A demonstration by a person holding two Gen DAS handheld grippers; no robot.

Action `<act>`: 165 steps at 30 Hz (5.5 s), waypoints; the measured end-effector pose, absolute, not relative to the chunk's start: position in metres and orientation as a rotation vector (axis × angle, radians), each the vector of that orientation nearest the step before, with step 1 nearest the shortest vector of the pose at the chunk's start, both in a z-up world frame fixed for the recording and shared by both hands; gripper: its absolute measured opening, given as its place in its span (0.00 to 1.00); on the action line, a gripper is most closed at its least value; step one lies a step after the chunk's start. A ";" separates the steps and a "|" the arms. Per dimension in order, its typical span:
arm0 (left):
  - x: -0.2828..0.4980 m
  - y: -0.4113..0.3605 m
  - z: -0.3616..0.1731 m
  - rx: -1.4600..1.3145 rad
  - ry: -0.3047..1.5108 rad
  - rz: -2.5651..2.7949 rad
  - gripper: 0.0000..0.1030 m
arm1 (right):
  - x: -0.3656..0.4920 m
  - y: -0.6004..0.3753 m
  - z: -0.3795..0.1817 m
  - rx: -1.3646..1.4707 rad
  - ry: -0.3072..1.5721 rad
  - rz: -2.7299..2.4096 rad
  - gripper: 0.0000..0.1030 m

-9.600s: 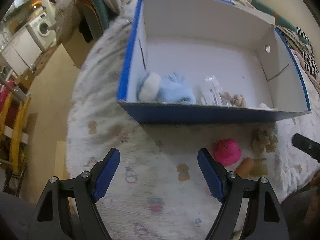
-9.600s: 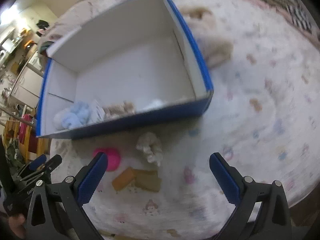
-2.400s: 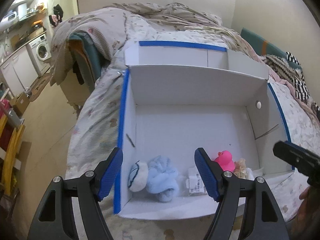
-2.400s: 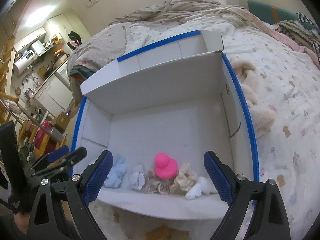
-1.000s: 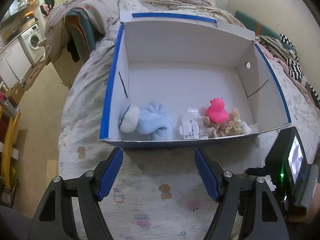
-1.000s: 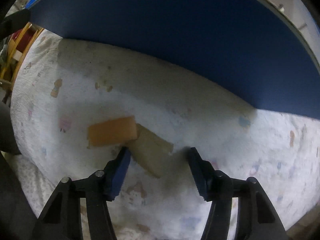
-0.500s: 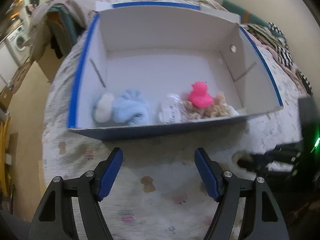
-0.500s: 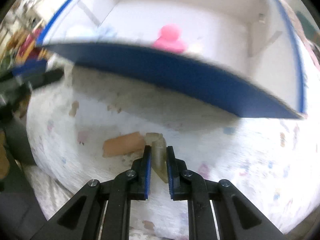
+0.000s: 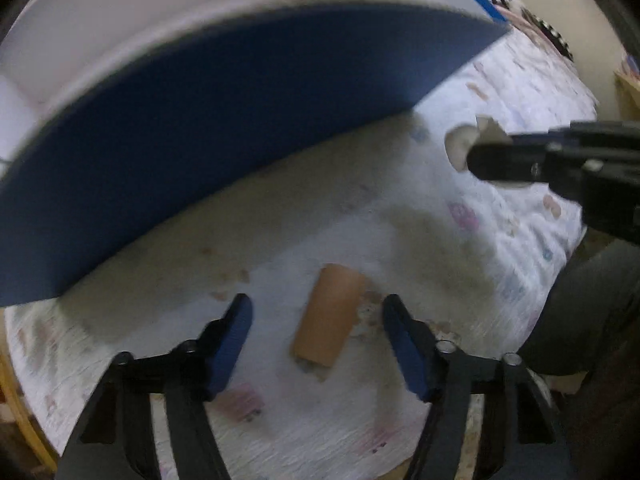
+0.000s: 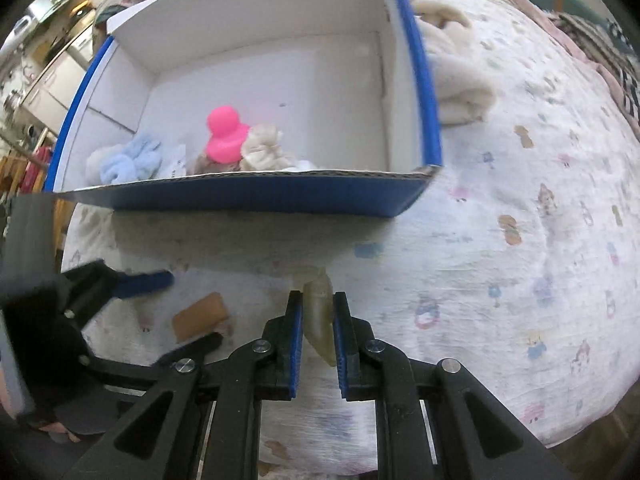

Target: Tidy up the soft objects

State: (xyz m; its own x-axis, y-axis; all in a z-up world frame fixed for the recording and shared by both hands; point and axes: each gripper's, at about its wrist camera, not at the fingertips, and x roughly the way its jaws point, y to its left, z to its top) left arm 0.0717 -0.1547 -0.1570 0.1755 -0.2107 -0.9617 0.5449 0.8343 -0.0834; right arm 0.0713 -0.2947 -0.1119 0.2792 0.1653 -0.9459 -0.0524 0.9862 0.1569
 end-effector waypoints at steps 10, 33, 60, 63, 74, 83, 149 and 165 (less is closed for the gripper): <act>0.080 -0.158 -0.166 0.304 1.315 -0.591 0.05 | 0.082 -0.282 -0.113 0.086 1.286 0.169 0.15; 0.074 -0.068 -0.107 0.177 1.171 -0.196 0.05 | 0.065 -0.251 -0.082 0.045 1.198 0.325 0.15; 0.059 -0.013 0.018 0.033 0.814 -0.021 0.05 | 0.053 -0.246 0.010 0.109 0.751 0.435 0.15; 0.074 -0.013 0.021 0.030 0.813 -0.019 0.05 | 0.056 -0.247 0.011 0.109 0.744 0.425 0.15; 0.115 -0.031 0.020 0.052 0.828 -0.047 0.05 | 0.085 -0.256 0.008 0.132 0.750 0.372 0.15; 0.152 -0.049 0.002 0.087 0.860 -0.078 0.05 | 0.126 -0.257 -0.007 0.121 0.809 0.321 0.16; 0.156 -0.019 -0.021 -0.018 0.878 -0.047 0.61 | 0.143 -0.253 -0.045 0.317 0.923 0.215 1.00; 0.086 0.001 -0.007 0.039 0.858 0.013 0.61 | 0.082 -0.247 -0.029 0.254 0.890 0.193 1.00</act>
State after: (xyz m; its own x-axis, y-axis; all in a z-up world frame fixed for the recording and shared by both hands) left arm 0.0857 0.0010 -0.0068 0.6541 0.0275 -0.7559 0.0044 0.9992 0.0401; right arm 0.0818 -0.2470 -0.0294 0.6152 0.2698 -0.7408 -0.0604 0.9530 0.2969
